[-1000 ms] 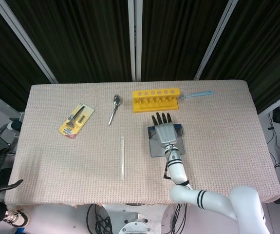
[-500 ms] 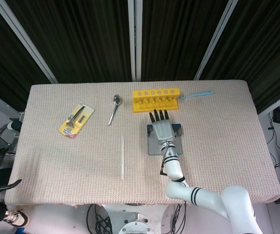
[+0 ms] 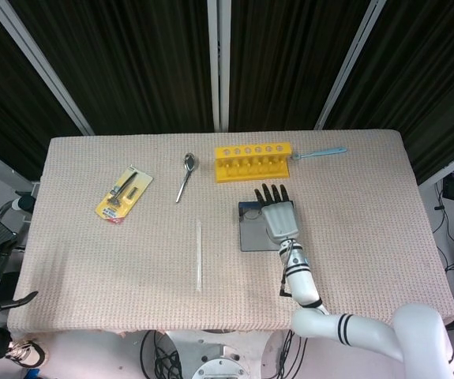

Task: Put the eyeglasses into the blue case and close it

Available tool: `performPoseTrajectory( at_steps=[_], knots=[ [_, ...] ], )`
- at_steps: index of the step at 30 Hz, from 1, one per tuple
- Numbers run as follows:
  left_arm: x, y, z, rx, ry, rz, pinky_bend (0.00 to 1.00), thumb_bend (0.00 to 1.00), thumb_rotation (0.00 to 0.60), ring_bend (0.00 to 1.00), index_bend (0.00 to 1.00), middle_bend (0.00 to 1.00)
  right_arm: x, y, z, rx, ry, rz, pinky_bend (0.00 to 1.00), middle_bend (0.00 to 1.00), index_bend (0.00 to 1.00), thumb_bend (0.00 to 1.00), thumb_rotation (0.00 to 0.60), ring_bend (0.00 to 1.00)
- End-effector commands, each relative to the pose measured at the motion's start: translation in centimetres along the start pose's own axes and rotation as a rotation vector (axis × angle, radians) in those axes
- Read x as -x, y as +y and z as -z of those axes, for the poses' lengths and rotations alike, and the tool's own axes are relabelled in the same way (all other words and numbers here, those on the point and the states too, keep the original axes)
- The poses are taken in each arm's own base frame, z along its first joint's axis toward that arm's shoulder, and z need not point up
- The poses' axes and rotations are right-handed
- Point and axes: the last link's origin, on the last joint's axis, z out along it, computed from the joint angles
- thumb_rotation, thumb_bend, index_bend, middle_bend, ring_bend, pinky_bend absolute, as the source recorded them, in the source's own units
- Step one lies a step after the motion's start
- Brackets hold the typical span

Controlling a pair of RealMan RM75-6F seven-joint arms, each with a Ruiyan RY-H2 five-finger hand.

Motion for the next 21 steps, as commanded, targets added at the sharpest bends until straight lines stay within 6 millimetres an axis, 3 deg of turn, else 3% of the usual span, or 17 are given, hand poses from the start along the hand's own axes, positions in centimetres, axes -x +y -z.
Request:
performPoseTrajectory(
  at_steps=[1,5,9,21],
  knots=[
    [0.0,-0.1,0.0,-0.004,-0.003,-0.002,0.21,0.09,0.371,0.08,0.02,0.06,0.4,2.2,3.2,-0.026,0.015,-0.007,0.0,0.0,0.0,0.18,0.6,0.0],
    [0.1,0.1,-0.1,0.006,-0.008,-0.004,0.21,0.09,0.373,0.08,0.03,0.06,0.8,3.4,5.7,-0.036,0.009,-0.015,0.0,0.0,0.0,0.18,0.6,0.0],
    [0.3,0.4,-0.2,0.015,-0.009,-0.001,0.21,0.09,0.37,0.08,0.02,0.06,1.5,3.8,6.8,-0.043,-0.02,-0.004,0.0,0.0,0.0,0.16,0.6,0.0],
    [0.3,0.3,-0.1,0.01,-0.011,-0.002,0.21,0.09,0.37,0.08,0.02,0.06,2.2,3.2,5.4,-0.007,-0.091,0.084,0.0,0.0,0.0,0.13,0.6,0.0]
  ],
)
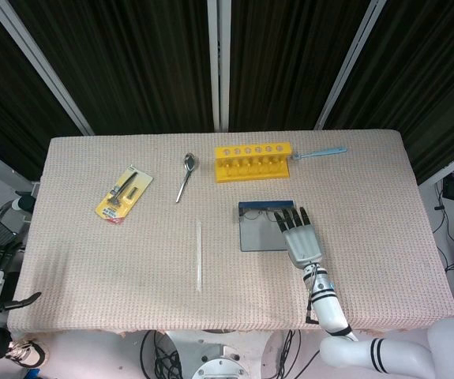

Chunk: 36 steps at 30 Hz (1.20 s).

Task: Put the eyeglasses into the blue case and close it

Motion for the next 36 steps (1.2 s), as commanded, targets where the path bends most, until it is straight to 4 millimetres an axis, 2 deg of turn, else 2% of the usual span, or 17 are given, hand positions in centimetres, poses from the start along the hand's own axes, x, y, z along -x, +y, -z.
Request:
performPoseTrajectory(
  at_steps=[1,9,15,18,23,28,36],
  knots=[
    [0.0,-0.1,0.0,-0.002,0.0,0.001,0.21,0.09,0.369,0.08,0.02,0.06,0.1,-0.5,-0.5,0.0,-0.025,0.023,0.0,0.0,0.0,0.13,0.6,0.0],
    [-0.1,0.0,-0.1,0.002,0.002,-0.001,0.21,0.09,0.372,0.08,0.03,0.06,0.0,-1.3,-0.9,-0.019,-0.028,0.024,0.0,0.0,0.0,0.09,0.6,0.0],
    [0.0,0.1,-0.1,0.003,0.003,0.001,0.21,0.09,0.371,0.08,0.03,0.06,0.3,-1.6,-1.2,-0.028,0.003,0.011,0.0,0.0,0.0,0.13,0.6,0.0],
    [0.0,0.0,-0.1,0.002,0.001,0.0,0.21,0.09,0.372,0.08,0.03,0.06,0.4,-1.8,-1.3,-0.039,0.022,-0.014,0.0,0.0,0.0,0.19,0.6,0.0],
    [0.1,0.0,-0.3,0.0,-0.001,0.003,0.21,0.09,0.372,0.08,0.03,0.06,0.7,-1.7,-1.4,-0.053,0.048,-0.045,0.0,0.0,0.0,0.44,0.6,0.0],
    [0.2,0.0,-0.3,-0.001,-0.003,0.004,0.21,0.09,0.371,0.08,0.02,0.06,1.0,-1.6,-1.9,-0.053,0.051,-0.052,0.0,0.0,0.0,0.57,0.6,0.0],
    [0.4,-0.1,-0.1,-0.003,-0.01,0.003,0.21,0.09,0.372,0.08,0.03,0.06,1.4,-1.9,-3.2,-0.046,0.052,-0.083,0.0,0.0,0.0,0.59,0.6,0.0]
  ],
)
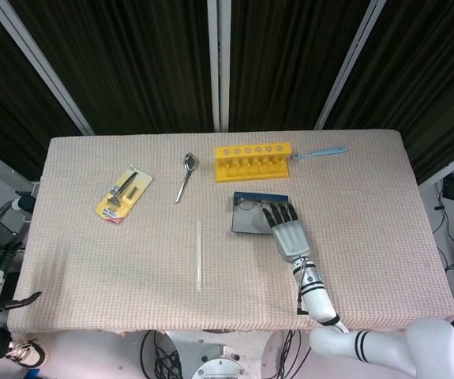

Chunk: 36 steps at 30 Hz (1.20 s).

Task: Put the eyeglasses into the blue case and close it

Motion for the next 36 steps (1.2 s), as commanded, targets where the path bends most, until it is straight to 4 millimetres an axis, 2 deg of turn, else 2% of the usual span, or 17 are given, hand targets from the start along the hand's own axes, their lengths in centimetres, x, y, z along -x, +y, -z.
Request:
performPoseTrajectory(
  at_steps=[1,5,10,20,27,30,36],
  knots=[
    [0.1,0.0,0.0,0.0,-0.003,0.0,0.21,0.09,0.372,0.08,0.03,0.06,0.1,-0.4,-0.6,-0.002,0.009,-0.024,0.0,0.0,0.0,0.59,0.6,0.0],
    [0.2,0.1,0.0,0.001,-0.008,0.002,0.21,0.09,0.369,0.08,0.03,0.06,0.0,-0.7,-0.9,-0.014,0.038,-0.046,0.0,0.0,0.12,0.57,0.6,0.0],
    [0.5,0.2,-0.1,0.005,-0.018,0.004,0.21,0.09,0.372,0.08,0.03,0.06,0.1,-1.1,-1.3,-0.03,0.058,-0.085,0.0,0.0,0.37,0.53,0.6,0.0],
    [0.6,0.1,-0.1,0.002,-0.025,0.003,0.21,0.09,0.371,0.08,0.03,0.06,0.4,-1.4,-1.5,-0.033,0.072,-0.106,0.0,0.0,0.54,0.52,0.6,0.0],
    [0.7,0.3,-0.1,0.012,-0.028,0.004,0.21,0.09,0.373,0.08,0.03,0.06,0.6,-0.2,-0.5,-0.015,0.112,-0.101,0.0,0.0,0.7,0.52,0.6,0.0],
    [0.8,0.6,-0.2,0.019,-0.032,0.004,0.21,0.09,0.371,0.08,0.03,0.06,0.9,0.8,1.4,-0.041,0.14,-0.095,0.0,0.0,0.75,0.52,0.6,0.0],
    [0.8,1.2,-0.4,0.036,-0.033,0.004,0.21,0.09,0.373,0.08,0.02,0.06,1.1,4.3,7.4,-0.059,0.187,-0.112,0.0,0.0,0.82,0.52,0.6,0.0]
  ],
)
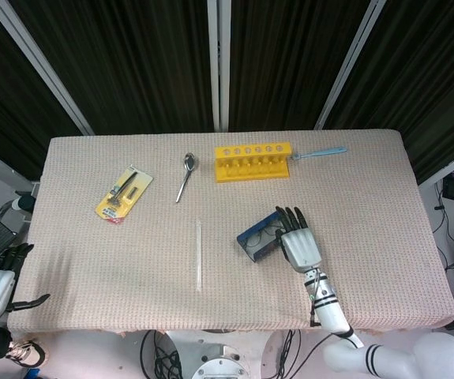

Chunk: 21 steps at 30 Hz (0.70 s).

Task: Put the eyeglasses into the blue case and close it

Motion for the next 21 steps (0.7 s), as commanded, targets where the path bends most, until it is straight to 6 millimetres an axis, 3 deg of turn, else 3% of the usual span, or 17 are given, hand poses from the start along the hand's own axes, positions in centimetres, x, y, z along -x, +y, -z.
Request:
performPoseTrajectory(
  at_steps=[1,6,21],
  knots=[
    [0.0,0.3,-0.1,0.008,0.0,-0.001,0.21,0.09,0.372,0.08,0.02,0.06,-1.3,2.5,4.3,0.0,0.051,-0.017,0.0,0.0,0.82,0.52,0.6,0.0],
    [0.1,0.8,-0.3,0.022,-0.009,-0.009,0.21,0.09,0.372,0.08,0.03,0.06,-2.1,4.0,4.7,0.033,0.064,-0.025,0.0,0.0,0.83,0.53,0.6,0.0],
    [-0.1,0.6,-0.3,0.007,-0.008,-0.014,0.21,0.09,0.372,0.08,0.03,0.06,0.4,1.7,1.8,-0.017,0.024,-0.024,0.0,0.0,0.82,0.52,0.6,0.0]
  ],
)
